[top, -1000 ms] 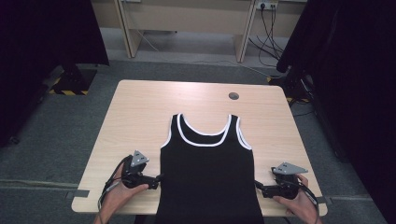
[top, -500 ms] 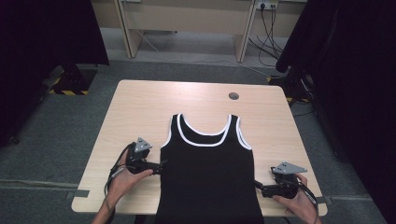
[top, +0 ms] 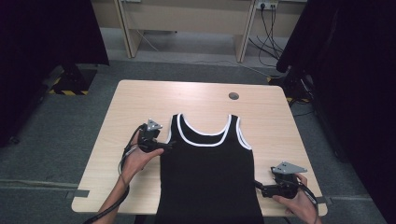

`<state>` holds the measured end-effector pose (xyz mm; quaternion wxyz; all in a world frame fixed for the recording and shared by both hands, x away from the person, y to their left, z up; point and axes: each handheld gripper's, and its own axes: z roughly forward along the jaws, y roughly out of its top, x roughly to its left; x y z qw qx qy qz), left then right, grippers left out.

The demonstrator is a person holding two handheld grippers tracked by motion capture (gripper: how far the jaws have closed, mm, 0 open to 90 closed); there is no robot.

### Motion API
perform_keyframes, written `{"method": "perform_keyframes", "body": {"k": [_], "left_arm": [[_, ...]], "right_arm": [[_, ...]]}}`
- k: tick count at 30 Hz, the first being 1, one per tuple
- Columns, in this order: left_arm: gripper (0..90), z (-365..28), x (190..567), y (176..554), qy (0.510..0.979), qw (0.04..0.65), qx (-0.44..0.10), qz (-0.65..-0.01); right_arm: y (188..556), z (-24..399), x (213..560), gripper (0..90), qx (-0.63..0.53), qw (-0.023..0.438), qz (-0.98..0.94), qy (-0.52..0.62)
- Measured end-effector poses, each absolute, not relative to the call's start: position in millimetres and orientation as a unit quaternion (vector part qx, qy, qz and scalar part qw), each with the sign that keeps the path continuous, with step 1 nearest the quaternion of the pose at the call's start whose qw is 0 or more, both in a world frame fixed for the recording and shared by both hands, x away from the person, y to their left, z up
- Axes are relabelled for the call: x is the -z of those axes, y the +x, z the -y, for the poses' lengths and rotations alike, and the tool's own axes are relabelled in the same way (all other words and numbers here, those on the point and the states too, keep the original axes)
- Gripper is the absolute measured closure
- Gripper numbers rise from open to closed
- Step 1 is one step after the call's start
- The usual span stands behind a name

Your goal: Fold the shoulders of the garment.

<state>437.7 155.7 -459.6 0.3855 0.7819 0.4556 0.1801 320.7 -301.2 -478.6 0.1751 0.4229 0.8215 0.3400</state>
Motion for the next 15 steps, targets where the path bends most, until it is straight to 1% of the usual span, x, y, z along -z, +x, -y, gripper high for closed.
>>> {"method": "perform_keyframes", "body": {"k": [15], "left_arm": [[9.7,-133.0,466.6,491.9,0.780,0.366,-0.194,-0.468]], "right_arm": [[320.7,301.1,478.6,11.3,-0.340,0.175,-0.822,0.423]]}}
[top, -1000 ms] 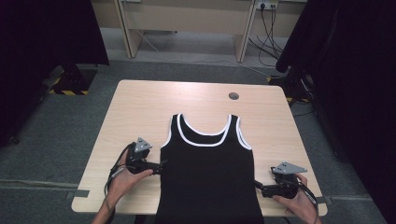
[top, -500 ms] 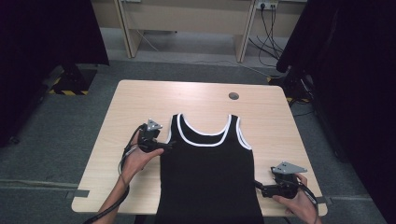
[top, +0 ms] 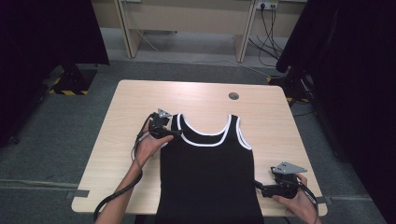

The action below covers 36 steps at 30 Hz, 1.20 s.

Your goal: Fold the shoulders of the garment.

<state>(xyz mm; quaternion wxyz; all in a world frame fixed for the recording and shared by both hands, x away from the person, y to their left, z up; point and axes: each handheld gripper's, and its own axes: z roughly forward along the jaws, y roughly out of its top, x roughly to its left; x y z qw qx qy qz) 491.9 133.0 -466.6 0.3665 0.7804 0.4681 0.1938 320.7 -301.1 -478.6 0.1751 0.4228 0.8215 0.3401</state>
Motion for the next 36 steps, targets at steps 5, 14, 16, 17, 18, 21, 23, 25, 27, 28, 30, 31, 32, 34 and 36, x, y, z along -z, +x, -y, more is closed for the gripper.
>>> {"method": "perform_keyframes", "body": {"k": [5,14,16,17,18,21,23,25,27,28,30,31,32,34,36], "left_arm": [[10.6,-129.3,470.5,505.1,0.779,0.359,-0.194,-0.476],[17.9,-122.5,475.7,518.7,0.776,0.355,-0.194,-0.484],[26.5,-121.1,478.4,520.8,0.783,0.352,-0.193,-0.475],[29.4,-120.1,479.3,520.8,0.784,0.352,-0.203,-0.469],[35.6,-119.6,479.1,520.1,0.784,0.359,-0.203,-0.464],[58.0,-116.1,478.9,517.1,0.788,0.369,-0.200,-0.452],[67.7,-114.9,478.8,516.4,0.786,0.372,-0.197,-0.454],[74.8,-114.8,477.8,516.3,0.787,0.373,-0.186,-0.455],[80.5,-114.2,477.3,515.6,0.788,0.377,-0.175,-0.454],[82.5,-114.2,477.1,515.3,0.791,0.378,-0.170,-0.450],[83.7,-114.1,476.8,514.8,0.792,0.379,-0.166,-0.448],[83.9,-114.2,475.7,514.1,0.793,0.380,-0.163,-0.447],[84.1,-114.8,471.1,511.2,0.792,0.387,-0.160,-0.443],[84.1,-115.0,467.6,508.8,0.794,0.390,-0.162,-0.438],[84.2,-114.8,455.4,498.5,0.793,0.405,-0.159,-0.427]], "right_arm": [[320.8,301.1,478.6,11.3,-0.340,0.175,-0.822,0.423],[321.2,300.9,478.6,11.3,-0.340,0.174,-0.823,0.420],[321.3,300.8,478.6,11.3,-0.340,0.174,-0.823,0.420],[321.3,300.8,478.6,11.3,-0.340,0.174,-0.823,0.420],[321.3,300.8,478.6,11.3,-0.340,0.174,-0.823,0.420],[321.3,300.8,478.6,11.3,-0.340,0.174,-0.823,0.420],[321.3,300.8,478.6,11.3,-0.340,0.174,-0.823,0.420],[321.2,300.8,478.6,11.3,-0.340,0.174,-0.823,0.420],[321.2,300.8,478.6,11.3,-0.340,0.174,-0.823,0.420],[321.3,300.8,478.6,11.3,-0.341,0.174,-0.823,0.420],[321.3,300.8,478.6,11.3,-0.341,0.174,-0.823,0.420],[321.3,300.8,478.6,11.3,-0.341,0.174,-0.823,0.420],[321.3,300.8,478.6,11.3,-0.341,0.174,-0.823,0.420],[321.3,300.8,478.6,11.3,-0.340,0.174,-0.823,0.420],[321.3,300.8,478.6,11.3,-0.341,0.174,-0.823,0.420]]}}
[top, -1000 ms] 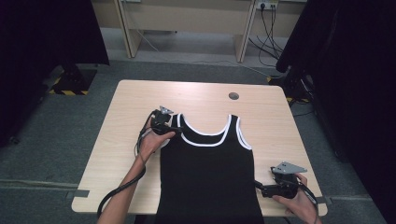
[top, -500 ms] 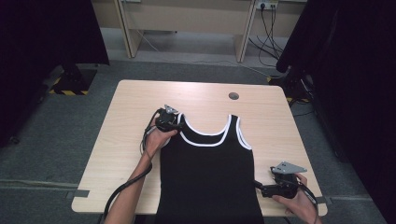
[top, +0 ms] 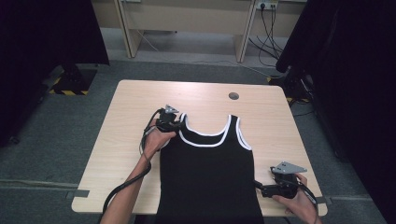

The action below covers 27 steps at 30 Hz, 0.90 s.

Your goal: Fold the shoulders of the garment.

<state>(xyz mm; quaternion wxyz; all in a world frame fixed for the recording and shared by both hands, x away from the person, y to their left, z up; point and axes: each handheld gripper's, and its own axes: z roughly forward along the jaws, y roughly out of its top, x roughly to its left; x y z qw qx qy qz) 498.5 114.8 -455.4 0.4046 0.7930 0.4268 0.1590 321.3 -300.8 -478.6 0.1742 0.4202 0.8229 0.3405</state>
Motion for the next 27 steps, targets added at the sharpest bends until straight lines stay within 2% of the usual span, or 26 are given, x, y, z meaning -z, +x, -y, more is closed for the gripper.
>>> {"method": "perform_keyframes", "body": {"k": [4,8,12,17,20,23,27], "left_arm": [[84.1,-113.4,442.9,484.3,0.795,0.414,-0.164,-0.411],[83.9,-112.4,427.9,450.5,0.795,0.434,-0.177,-0.385],[81.9,-112.4,429.4,418.3,0.800,0.441,-0.173,-0.368],[64.0,-110.8,439.5,388.0,0.806,0.444,-0.149,-0.363],[41.2,-108.3,439.4,379.3,0.807,0.437,-0.151,-0.367],[32.6,-106.4,436.2,376.3,0.805,0.442,-0.150,-0.368],[29.3,-101.2,438.0,374.9,0.811,0.435,-0.151,-0.362]], "right_arm": [[321.2,300.8,478.6,11.3,-0.340,0.174,-0.823,0.420],[321.2,300.8,478.6,11.3,-0.340,0.174,-0.823,0.420],[321.2,300.7,478.6,11.3,-0.340,0.175,-0.823,0.420],[321.1,300.6,478.6,11.3,-0.340,0.175,-0.823,0.421],[321.1,300.5,478.6,11.3,-0.340,0.175,-0.823,0.421],[321.0,300.2,478.5,11.3,-0.340,0.175,-0.822,0.422],[320.9,300.1,478.6,11.3,-0.340,0.175,-0.822,0.422]]}}
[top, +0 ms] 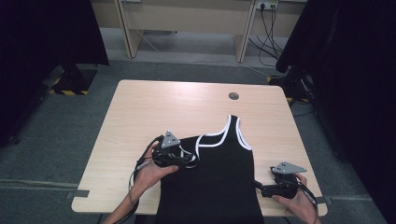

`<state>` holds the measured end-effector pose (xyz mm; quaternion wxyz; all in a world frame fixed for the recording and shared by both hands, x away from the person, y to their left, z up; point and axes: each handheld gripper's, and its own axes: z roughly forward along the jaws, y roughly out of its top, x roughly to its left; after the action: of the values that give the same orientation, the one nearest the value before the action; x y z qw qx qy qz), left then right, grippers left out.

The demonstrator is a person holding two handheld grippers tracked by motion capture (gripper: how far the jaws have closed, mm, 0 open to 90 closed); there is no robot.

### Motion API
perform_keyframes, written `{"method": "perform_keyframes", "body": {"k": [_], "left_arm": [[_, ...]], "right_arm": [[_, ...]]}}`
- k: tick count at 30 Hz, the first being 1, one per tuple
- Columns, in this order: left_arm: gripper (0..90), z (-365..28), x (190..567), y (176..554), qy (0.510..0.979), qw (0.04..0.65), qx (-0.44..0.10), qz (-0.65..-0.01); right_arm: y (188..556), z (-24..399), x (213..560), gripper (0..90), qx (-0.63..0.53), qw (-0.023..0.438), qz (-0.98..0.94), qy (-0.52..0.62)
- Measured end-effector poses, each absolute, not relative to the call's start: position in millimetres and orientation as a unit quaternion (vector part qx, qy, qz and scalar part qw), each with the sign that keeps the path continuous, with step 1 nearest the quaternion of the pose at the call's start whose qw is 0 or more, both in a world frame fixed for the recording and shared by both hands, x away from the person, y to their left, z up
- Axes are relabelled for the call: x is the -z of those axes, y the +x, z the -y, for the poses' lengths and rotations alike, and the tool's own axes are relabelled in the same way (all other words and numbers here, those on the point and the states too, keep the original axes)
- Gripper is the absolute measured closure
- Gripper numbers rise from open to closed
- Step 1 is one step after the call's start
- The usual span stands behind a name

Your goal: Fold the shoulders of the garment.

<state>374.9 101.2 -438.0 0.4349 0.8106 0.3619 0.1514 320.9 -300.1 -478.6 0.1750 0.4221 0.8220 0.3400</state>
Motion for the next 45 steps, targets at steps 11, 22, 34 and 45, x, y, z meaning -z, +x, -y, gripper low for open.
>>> {"method": "perform_keyframes", "body": {"k": [11,22,34,45], "left_arm": [[64.9,-77.7,464.9,370.0,0.846,0.409,-0.156,-0.306],[82.6,-84.8,440.9,345.9,0.835,0.442,-0.171,-0.278],[58.7,-97.4,475.0,331.3,0.844,0.422,-0.138,-0.303],[15.1,-112.5,475.2,320.0,0.832,0.412,-0.157,-0.337]], "right_arm": [[320.8,299.9,478.6,11.3,-0.340,0.175,-0.822,0.422],[320.6,299.8,478.6,11.3,-0.340,0.174,-0.822,0.422],[320.6,299.5,478.6,11.3,-0.340,0.175,-0.822,0.422],[324.6,299.1,475.1,15.3,-0.349,0.161,-0.821,0.421]]}}
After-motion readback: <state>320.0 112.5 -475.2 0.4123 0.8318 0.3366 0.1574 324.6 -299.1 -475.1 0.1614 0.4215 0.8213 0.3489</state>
